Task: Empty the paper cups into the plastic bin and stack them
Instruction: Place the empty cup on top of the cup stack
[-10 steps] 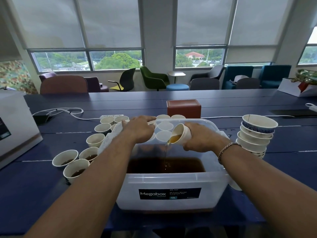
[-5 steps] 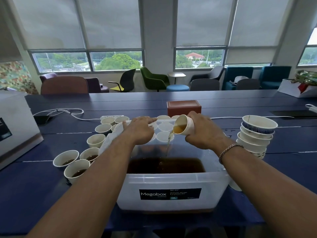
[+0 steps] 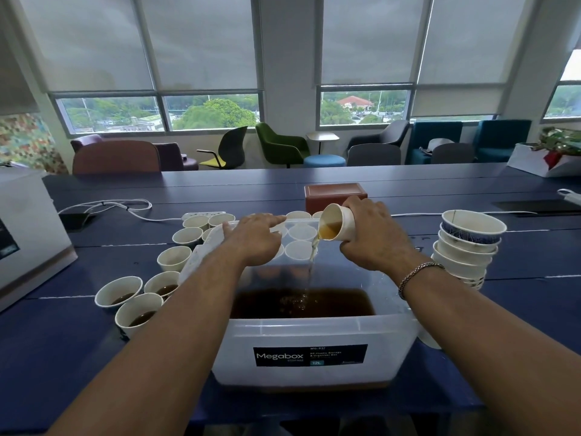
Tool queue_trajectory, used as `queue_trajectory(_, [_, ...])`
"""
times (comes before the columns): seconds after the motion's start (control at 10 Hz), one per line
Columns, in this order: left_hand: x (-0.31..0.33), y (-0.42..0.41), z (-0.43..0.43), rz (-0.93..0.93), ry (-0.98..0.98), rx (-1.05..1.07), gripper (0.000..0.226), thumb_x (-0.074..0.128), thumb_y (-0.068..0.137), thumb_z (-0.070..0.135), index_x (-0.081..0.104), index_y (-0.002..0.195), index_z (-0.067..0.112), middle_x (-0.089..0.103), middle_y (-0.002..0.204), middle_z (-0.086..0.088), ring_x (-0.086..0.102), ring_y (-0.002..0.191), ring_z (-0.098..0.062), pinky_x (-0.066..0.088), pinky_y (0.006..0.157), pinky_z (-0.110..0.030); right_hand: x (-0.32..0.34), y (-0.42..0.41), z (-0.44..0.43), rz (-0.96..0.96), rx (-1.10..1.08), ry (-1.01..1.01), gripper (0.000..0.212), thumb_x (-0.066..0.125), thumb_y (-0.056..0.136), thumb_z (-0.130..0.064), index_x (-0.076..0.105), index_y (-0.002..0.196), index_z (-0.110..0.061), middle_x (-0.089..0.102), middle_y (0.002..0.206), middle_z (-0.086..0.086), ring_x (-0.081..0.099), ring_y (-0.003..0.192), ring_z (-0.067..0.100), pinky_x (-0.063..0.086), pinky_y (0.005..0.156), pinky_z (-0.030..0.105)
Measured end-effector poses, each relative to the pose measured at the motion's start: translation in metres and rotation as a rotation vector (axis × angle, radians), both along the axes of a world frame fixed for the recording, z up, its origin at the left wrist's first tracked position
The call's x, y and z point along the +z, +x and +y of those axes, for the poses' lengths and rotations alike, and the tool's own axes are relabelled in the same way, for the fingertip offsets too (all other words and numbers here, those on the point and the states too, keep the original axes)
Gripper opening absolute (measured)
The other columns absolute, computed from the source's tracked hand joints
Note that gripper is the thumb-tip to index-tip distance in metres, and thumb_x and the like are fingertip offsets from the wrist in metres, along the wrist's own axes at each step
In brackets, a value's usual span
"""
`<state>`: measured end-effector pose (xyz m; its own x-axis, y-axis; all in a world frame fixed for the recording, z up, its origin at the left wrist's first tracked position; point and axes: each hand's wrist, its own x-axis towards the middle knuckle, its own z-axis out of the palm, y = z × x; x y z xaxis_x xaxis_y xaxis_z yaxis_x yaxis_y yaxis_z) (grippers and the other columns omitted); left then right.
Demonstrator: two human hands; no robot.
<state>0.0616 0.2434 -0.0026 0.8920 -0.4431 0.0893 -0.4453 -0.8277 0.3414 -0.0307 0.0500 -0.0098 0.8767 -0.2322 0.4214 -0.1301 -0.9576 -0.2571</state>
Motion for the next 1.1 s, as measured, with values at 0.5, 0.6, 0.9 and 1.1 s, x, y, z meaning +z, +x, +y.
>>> queue_trajectory(0.5, [-0.0011, 0.0018, 0.0006, -0.007, 0.01, -0.011, 0.047, 0.044, 0.103, 0.034, 0.034, 0.149, 0.041, 0.024, 0.162, 0.007, 0.016, 0.15, -0.023, -0.002, 0.115, -0.065, -0.0018, 0.0019, -0.0003, -0.015, -0.021, -0.085, 0.067, 0.079, 0.07, -0.028, 0.04, 0.124, -0.024, 0.05, 0.122, 0.001, 0.043, 0.11, 0.02, 0.05, 0.085, 0.04])
queue_trajectory(0.6, [-0.0019, 0.0021, 0.0001, -0.01, 0.007, -0.005, 0.047, 0.044, 0.103, 0.035, 0.035, 0.148, 0.041, 0.025, 0.161, 0.008, 0.016, 0.15, -0.023, -0.003, 0.115, -0.065, -0.0019, 0.0023, 0.0005, -0.013, -0.024, -0.105, 0.068, 0.079, 0.07, -0.028, 0.04, 0.126, -0.024, 0.049, 0.123, 0.001, 0.043, 0.112, 0.02, 0.051, 0.087, 0.041])
queue_trajectory(0.9, [-0.002, 0.0029, 0.0006, -0.011, 0.015, -0.012, 0.047, 0.044, 0.103, 0.036, 0.034, 0.149, 0.041, 0.025, 0.162, 0.007, 0.017, 0.15, -0.023, -0.002, 0.115, -0.065, -0.001, 0.0021, 0.0023, -0.018, -0.039, -0.156, 0.07, 0.078, 0.072, -0.029, 0.038, 0.128, -0.023, 0.048, 0.127, 0.003, 0.042, 0.115, 0.021, 0.05, 0.09, 0.042])
queue_trajectory(1.1, [-0.0023, 0.0043, 0.0006, -0.01, 0.024, -0.013, 0.048, 0.045, 0.102, 0.038, 0.034, 0.149, 0.041, 0.024, 0.162, 0.008, 0.016, 0.15, -0.023, -0.001, 0.115, -0.066, 0.0008, 0.0008, 0.004, -0.026, -0.045, -0.201, 0.072, 0.077, 0.073, -0.03, 0.036, 0.131, -0.023, 0.046, 0.13, 0.005, 0.042, 0.119, 0.024, 0.049, 0.092, 0.042])
